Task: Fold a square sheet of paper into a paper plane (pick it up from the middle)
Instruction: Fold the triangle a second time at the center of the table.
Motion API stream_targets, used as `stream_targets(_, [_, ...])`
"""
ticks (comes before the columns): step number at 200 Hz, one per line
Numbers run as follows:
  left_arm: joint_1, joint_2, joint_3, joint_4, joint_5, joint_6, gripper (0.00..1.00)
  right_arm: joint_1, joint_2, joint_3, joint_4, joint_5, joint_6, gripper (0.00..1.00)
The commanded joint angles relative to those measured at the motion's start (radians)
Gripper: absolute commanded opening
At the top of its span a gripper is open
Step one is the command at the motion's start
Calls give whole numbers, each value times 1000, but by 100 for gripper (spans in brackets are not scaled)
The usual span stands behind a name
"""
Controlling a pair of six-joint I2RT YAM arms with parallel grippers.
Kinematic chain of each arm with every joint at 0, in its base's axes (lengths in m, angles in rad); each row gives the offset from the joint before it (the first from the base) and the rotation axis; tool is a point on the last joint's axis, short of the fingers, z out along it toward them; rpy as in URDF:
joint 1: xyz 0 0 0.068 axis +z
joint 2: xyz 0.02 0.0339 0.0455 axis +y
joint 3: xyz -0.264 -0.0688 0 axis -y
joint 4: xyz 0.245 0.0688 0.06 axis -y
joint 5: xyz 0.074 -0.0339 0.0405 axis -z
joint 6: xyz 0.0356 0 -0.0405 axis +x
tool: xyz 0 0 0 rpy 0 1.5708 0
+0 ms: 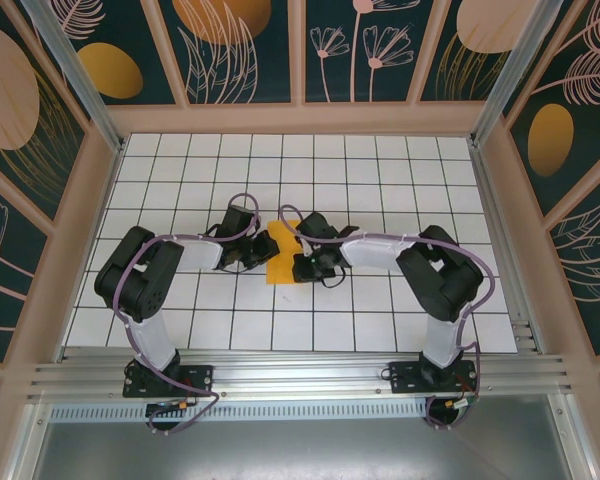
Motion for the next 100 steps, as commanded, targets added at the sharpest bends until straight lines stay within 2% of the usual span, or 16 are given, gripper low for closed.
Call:
stream_targets(1, [-2,44,-8,-72,-88,20,8,-5,-33,-54,-113,-16,-25,12])
stream_targets(39, [-2,21,8,-57,-53,28,11,-3,-94,-33,-104,29,-25,12])
stream_targets(61, [-2,-30,25,-41,-37,25,16,-3,-163,8,-60,79,-5,16])
stream_targets(81, [-1,-93,29,-29,-41,7,26,-4,-182,46,-29,127,18,24])
stream_targets(100, [1,-157,4,-22,-97,-33,38,-6,-162,83,-8,185,52,29])
